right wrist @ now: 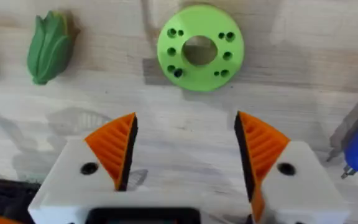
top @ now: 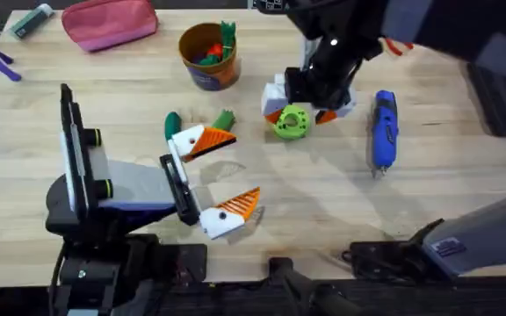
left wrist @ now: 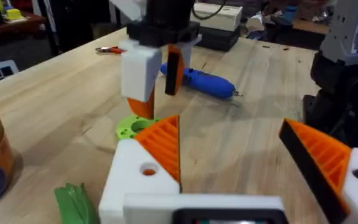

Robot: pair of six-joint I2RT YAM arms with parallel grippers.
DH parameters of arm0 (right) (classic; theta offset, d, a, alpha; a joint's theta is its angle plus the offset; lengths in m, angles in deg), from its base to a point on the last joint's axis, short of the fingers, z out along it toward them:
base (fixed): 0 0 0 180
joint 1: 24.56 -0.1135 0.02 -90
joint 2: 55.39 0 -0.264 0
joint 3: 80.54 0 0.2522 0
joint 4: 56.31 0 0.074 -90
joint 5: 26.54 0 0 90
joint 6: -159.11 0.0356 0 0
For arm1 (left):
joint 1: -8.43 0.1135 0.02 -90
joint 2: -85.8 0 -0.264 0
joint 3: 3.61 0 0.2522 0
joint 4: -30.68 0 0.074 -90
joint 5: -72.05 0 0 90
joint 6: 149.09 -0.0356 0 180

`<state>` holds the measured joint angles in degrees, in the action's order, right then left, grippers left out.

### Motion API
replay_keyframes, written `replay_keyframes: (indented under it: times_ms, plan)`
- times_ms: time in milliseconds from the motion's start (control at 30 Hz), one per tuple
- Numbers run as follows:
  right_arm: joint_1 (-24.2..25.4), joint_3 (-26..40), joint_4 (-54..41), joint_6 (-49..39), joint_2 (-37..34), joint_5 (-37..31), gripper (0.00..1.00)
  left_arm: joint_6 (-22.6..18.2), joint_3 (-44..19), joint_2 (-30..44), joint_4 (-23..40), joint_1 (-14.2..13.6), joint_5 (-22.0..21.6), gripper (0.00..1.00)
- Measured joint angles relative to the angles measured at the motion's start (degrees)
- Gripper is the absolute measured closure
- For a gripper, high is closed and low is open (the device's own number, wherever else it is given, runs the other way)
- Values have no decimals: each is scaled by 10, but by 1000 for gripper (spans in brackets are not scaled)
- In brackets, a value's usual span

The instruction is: Pick up the gripper from the table and insert it into the empty holder that is missing its gripper. Then pick up a screw, insert it into the mounting hole, and use the screwdriver to tighten it. Finally, clean up the table by picking up the vegetable and placing it into the bucket.

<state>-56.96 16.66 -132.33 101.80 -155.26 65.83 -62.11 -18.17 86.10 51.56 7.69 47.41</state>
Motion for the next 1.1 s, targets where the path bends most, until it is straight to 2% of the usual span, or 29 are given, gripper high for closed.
replay_keyframes:
  times_ms: [600, 900, 1100]
  plan:
    - [-14, 0, 37, 62, -73, -25, 182, 0, 0, 0, 0, 0, 0, 15]
    - [-23, 0, 57, 74, -78, -30, 321, 0, 0, 0, 0, 0, 0, 15]
    - [-23, 1, 57, 82, -89, -37, 374, 0, 0, 0, 0, 0, 0, 15]
